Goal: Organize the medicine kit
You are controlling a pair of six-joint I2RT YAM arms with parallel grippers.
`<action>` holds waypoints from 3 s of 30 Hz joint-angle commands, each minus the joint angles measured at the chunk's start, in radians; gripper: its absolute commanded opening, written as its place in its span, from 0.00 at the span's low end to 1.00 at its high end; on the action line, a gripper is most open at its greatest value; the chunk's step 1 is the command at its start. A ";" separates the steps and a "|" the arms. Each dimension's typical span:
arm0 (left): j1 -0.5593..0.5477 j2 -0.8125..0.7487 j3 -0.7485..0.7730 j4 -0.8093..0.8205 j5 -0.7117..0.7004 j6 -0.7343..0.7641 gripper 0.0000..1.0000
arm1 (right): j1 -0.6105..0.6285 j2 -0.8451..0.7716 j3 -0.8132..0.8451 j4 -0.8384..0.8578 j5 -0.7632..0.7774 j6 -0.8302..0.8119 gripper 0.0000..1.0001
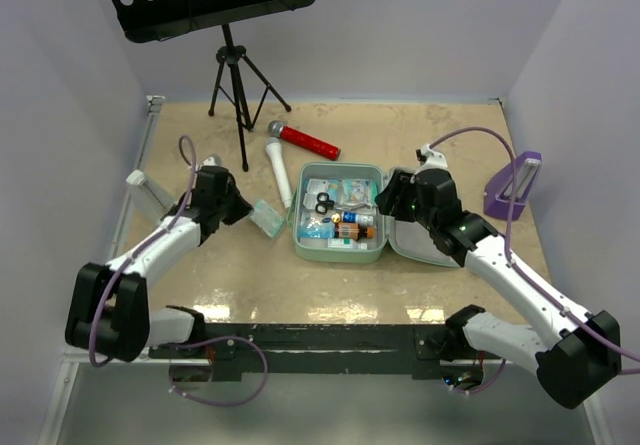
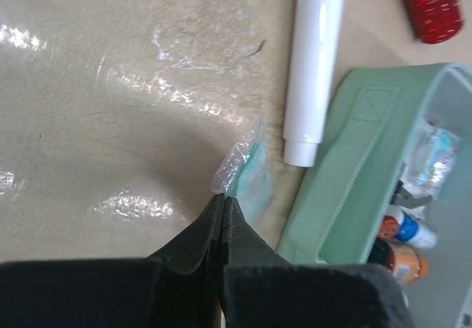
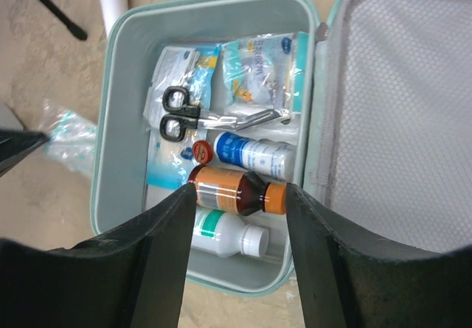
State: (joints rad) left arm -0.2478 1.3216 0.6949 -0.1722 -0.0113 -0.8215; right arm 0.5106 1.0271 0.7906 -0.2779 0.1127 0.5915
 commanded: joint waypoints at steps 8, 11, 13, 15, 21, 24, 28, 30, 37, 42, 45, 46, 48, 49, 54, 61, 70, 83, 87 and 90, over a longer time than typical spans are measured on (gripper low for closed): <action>0.004 -0.367 0.017 -0.039 0.050 0.015 0.00 | -0.099 0.014 0.016 0.054 0.193 0.090 0.61; 0.004 -0.404 0.012 -0.035 0.094 0.013 0.00 | -0.122 0.098 0.033 0.080 0.138 0.024 0.60; 0.004 -0.421 0.005 -0.038 0.117 0.013 0.00 | -0.123 0.158 0.047 0.089 0.079 -0.027 0.60; 0.004 -0.441 -0.011 -0.036 0.129 0.015 0.00 | -0.123 0.189 0.050 0.103 0.061 -0.056 0.61; 0.004 -0.478 -0.061 -0.015 0.165 0.015 0.00 | -0.123 0.206 0.010 0.184 -0.002 -0.084 0.63; 0.004 -0.486 -0.072 -0.010 0.175 0.016 0.00 | -0.123 0.249 0.013 0.206 -0.024 -0.111 0.62; 0.004 -0.493 -0.084 -0.001 0.186 0.018 0.00 | -0.121 0.313 0.039 0.207 -0.002 -0.148 0.61; 0.004 -0.496 -0.089 0.000 0.189 0.019 0.00 | -0.116 0.349 0.053 0.201 0.013 -0.156 0.61; 0.004 -0.502 -0.106 0.007 0.201 0.022 0.00 | -0.038 0.433 0.096 0.217 0.036 -0.173 0.58; 0.004 -0.516 -0.117 -0.006 0.208 0.030 0.00 | 0.009 0.467 0.127 0.224 0.041 -0.180 0.56; 0.004 -0.539 -0.121 -0.027 0.198 0.038 0.00 | 0.025 0.470 0.130 0.226 0.030 -0.151 0.55; 0.004 -0.548 -0.118 -0.039 0.189 0.041 0.00 | 0.032 0.469 0.130 0.227 0.024 -0.136 0.55; 0.004 -0.565 -0.114 -0.067 0.172 0.051 0.00 | 0.064 0.465 0.130 0.232 0.013 -0.107 0.55; 0.004 -0.571 -0.109 -0.081 0.163 0.056 0.00 | 0.087 0.468 0.131 0.235 0.015 -0.090 0.55; 0.004 -0.611 -0.071 -0.148 0.114 0.067 0.00 | 0.181 0.502 0.159 0.240 0.016 -0.032 0.55; 0.004 -0.633 0.012 -0.237 0.033 0.094 0.00 | 0.195 0.510 0.199 0.194 0.073 0.005 0.58; 0.004 -0.625 0.022 -0.213 0.053 0.088 0.00 | 0.195 0.162 0.058 0.175 0.129 0.148 0.63; 0.004 -0.637 -0.009 -0.182 0.111 0.053 0.00 | 0.414 -0.182 -0.286 0.283 -0.082 0.484 0.84; 0.004 -0.644 -0.024 -0.176 0.117 0.045 0.00 | 0.457 -0.151 -0.339 0.308 -0.081 0.559 0.85; 0.004 -0.650 -0.031 -0.181 0.117 0.042 0.00 | 0.462 -0.142 -0.375 0.327 -0.068 0.606 0.86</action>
State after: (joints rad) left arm -0.2478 0.6868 0.6754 -0.3798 0.0822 -0.7662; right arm 0.9649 0.8768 0.4591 0.0090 0.0341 1.0924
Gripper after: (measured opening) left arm 0.012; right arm 0.853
